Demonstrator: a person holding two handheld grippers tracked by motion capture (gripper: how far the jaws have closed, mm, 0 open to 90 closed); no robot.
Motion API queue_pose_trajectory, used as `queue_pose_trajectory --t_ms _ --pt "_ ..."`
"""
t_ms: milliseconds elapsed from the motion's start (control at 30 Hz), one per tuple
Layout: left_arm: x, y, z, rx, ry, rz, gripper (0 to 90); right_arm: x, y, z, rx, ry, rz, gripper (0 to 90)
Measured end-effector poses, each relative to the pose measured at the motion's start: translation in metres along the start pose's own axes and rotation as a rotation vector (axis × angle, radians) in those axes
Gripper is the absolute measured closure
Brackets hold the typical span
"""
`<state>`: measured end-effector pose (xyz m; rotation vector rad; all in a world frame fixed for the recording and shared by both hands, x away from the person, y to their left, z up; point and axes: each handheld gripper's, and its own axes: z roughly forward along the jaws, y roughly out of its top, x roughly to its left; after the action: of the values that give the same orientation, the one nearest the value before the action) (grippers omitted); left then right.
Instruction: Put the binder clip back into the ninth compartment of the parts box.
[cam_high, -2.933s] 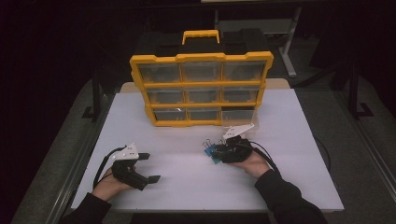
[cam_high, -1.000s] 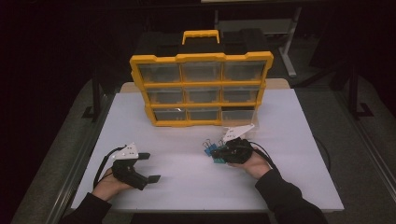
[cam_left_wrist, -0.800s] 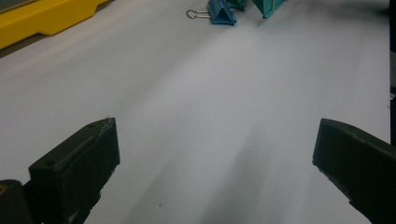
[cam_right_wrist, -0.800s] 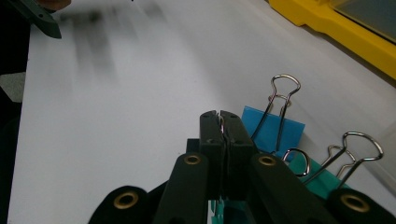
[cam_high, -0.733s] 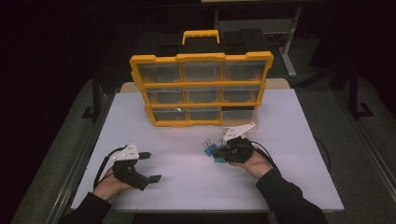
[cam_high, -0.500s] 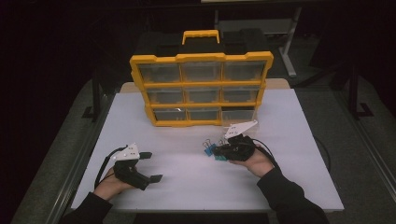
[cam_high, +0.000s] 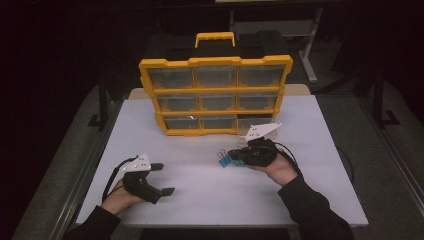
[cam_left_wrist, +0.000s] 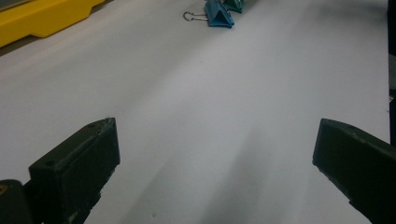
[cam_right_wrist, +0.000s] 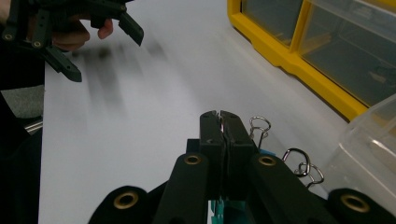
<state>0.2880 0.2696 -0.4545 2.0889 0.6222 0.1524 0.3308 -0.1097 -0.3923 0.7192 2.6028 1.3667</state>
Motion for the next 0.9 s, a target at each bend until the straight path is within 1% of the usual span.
queue_pose_trajectory --t_ms 200,433,533,667,900 --pt "-0.001 0.000 0.000 0.001 -0.001 -0.004 0.3 -0.002 0.008 -0.005 -0.017 -0.007 0.000 86.9" --pt "-0.001 0.000 0.001 -0.003 0.001 0.007 0.3 -0.004 0.018 -0.011 -0.028 -0.020 -0.001 86.8" --pt "-0.001 0.001 0.001 -0.011 0.005 0.005 0.3 -0.006 0.022 -0.014 -0.036 -0.030 0.003 86.9" --pt "0.000 0.001 0.002 -0.009 0.003 -0.001 0.3 -0.011 0.027 -0.018 -0.041 -0.041 0.006 86.8" --pt "-0.001 0.000 0.002 -0.003 0.004 0.007 0.3 -0.021 0.033 -0.025 -0.050 -0.071 0.016 86.8"
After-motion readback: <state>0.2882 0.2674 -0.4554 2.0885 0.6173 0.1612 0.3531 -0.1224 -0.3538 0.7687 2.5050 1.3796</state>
